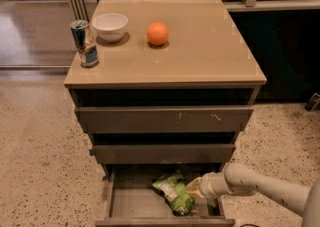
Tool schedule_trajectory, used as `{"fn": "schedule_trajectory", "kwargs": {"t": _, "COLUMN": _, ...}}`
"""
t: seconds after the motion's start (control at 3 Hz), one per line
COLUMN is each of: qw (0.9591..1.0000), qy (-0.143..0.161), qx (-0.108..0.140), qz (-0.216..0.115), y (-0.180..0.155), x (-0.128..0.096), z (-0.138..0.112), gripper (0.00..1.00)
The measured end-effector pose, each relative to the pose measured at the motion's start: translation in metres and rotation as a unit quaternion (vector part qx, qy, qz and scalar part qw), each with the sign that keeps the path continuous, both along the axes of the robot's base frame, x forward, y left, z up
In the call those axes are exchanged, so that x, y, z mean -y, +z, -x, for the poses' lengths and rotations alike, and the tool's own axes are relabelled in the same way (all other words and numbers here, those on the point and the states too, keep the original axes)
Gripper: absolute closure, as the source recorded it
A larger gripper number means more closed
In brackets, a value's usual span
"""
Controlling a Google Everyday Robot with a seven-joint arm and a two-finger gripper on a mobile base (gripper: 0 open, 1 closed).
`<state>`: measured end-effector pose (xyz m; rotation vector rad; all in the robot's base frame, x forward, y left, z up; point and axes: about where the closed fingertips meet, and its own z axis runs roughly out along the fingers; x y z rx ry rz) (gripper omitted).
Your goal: Pick green rice chip bag from bottom drawer and place on counter
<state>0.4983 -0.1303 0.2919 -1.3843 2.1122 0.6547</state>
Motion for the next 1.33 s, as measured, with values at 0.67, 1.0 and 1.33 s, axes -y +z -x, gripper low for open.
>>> {"fn": "schedule_trajectory", "kwargs": {"t": 0.67, "qw": 0.9999, "qy": -0.013, "qx": -0.002, "qz": -0.006, "y": -0.014, "x": 0.003, "z": 0.007, "gripper": 0.35}}
{"fn": "schedule_trajectory", "kwargs": {"t": 1.0, "qw": 0.9994, "qy": -0.027, "qx": 0.003, "qz": -0.021, "y": -0.038, "x": 0.001, "z": 0.012, "gripper": 0.04}}
{"fn": "schedule_trajectory", "kwargs": {"t": 1.33, "qw": 0.9991, "qy": -0.032, "qx": 0.002, "qz": -0.029, "y": -0.055, "x": -0.004, "z": 0.012, "gripper": 0.00}}
